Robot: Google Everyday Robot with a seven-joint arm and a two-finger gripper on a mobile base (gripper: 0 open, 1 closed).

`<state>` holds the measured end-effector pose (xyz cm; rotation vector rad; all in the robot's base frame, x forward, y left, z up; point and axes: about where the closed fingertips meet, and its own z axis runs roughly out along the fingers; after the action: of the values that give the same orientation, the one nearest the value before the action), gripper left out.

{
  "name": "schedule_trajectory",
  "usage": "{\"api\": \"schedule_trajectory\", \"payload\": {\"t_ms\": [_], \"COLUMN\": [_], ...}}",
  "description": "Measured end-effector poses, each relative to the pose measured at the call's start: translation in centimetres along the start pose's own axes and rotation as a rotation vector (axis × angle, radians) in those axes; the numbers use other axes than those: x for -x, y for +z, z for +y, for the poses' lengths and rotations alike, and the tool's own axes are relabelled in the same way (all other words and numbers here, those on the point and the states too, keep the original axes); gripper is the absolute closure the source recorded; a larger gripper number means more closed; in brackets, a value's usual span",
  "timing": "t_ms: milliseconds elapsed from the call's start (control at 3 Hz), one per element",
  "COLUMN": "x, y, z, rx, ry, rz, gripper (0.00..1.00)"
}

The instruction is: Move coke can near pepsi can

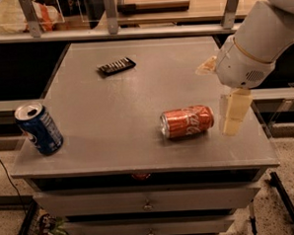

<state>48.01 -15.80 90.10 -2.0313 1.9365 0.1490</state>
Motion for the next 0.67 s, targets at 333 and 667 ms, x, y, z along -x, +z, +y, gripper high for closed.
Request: {"api": "schedule_trajectory", "payload": {"t_ms": [333, 667], "x": [1.4, 1.9], "y": [2.0, 3.8], "z": [0.0, -0.1], "rx": [0.018, 0.035], "ry": [-0.032, -0.048], "rz": [-0.027, -0.036], "gripper": [0.00, 0.18]}}
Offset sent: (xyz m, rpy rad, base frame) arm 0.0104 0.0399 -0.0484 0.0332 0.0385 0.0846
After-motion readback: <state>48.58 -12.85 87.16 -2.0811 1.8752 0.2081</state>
